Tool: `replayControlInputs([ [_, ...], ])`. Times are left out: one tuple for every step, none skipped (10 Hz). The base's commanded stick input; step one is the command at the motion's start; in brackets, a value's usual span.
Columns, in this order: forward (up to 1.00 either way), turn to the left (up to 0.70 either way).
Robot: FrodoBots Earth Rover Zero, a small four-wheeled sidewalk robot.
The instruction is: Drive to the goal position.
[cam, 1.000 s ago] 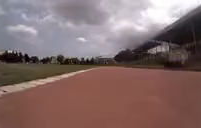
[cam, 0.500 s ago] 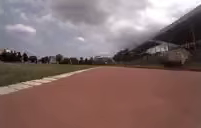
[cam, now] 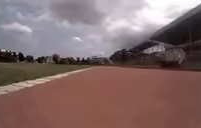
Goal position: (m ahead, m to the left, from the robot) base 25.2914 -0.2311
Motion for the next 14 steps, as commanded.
replayControlInputs([
  [0.45, -0.27],
  [0.45, -0.13],
  [0.45, 0.0],
  [0.45, 0.0],
  [0.45, 0.0],
  [0.45, 0.0],
  [0.45, 0.0],
  [0.45, 0.0],
  [0.45, 0.0],
  [0.45, 0.0],
  [0.45, 0.0],
  [0.45, 0.0],
  [0.45, 0.0],
  [0.45, 0.0],
])
